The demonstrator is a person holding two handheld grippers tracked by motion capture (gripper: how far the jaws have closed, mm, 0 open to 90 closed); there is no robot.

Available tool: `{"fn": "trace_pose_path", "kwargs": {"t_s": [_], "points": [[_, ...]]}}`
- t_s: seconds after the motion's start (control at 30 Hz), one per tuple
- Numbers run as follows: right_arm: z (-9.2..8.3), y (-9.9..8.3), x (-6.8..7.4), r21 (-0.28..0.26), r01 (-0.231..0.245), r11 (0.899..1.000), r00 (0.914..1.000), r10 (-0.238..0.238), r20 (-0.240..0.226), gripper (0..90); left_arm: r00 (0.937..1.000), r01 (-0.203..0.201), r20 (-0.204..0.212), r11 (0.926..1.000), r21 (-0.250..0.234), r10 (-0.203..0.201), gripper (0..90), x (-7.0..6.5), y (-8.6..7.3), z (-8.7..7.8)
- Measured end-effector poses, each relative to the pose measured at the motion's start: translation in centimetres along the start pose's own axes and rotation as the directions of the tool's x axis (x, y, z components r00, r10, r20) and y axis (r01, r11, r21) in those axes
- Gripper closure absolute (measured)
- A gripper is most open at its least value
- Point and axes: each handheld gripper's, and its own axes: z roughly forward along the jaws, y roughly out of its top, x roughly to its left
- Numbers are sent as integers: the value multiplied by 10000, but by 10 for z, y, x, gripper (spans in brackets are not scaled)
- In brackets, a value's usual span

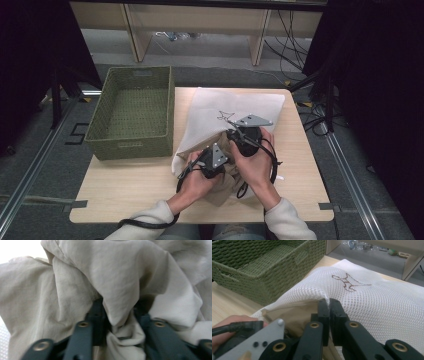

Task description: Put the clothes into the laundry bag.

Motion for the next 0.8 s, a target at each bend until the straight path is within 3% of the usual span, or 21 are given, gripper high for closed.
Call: {"fn": "trace_pose_path", "kwargs": {"t_s": [0.07, 0.1, 0.13, 0.23, 0.27, 0.4, 0.5, 0.57, 0.63, 0.73, 0.77, 0.8], "points": [[0, -1, 1, 117, -271, 9996, 9996, 270, 102, 887, 9991, 371, 221, 9991, -212, -366, 549, -1, 0, -8], [1, -1, -2, 13, 51, 10000, 10000, -52, 84, 887, 9994, 296, 209, 9988, -385, -288, 516, -1, 1, -14], [0, 0, -1, 67, -221, 9997, 9997, 221, 54, 887, 9992, 334, 232, 9980, -530, -322, 494, -2, 2, -21], [-1, 0, -2, 87, -222, 9997, 9997, 221, 127, 887, 9986, 414, 358, 9960, -797, -387, 458, -10, 5, -43], [-1, 0, -1, 96, -237, 9997, 9996, 235, 151, 887, 9983, 331, 502, 9959, -843, -290, 453, -12, 6, -49], [-1, 0, 0, 65, -314, 9995, 9994, 313, 142, 887, 9905, 614, 1293, 9915, -1147, -464, 442, -28, 8, -64], [0, 0, 1, 86, -264, 9996, 9996, 263, 95, 887, 9850, 258, 1721, 9938, -1078, -69, 431, -41, 10, -65], [0, 0, 1, 100, -270, 9996, 9996, 269, 88, 887, 9763, 359, 2161, 9933, -1099, -114, 416, -51, 10, -59], [0, 0, 1, 51, -388, 9992, 9992, 388, 67, 887, 9723, 87, 2335, 9963, -859, 116, 410, -57, 9, -54], [-1, 0, 0, 69, -279, 9996, 9995, 279, 113, 887, 9702, -148, 2403, 9975, -697, 312, 416, -64, 9, -45], [-1, -1, 0, 96, -327, 9994, 9993, 325, 166, 887, 9742, -338, 2201, 9967, -741, 494, 427, -66, 9, -43], [-1, 0, 1, 118, -365, 9993, 9993, 364, 131, 887, 9736, -478, 2203, 9969, -633, 607, 443, -67, 9, -41]]}}
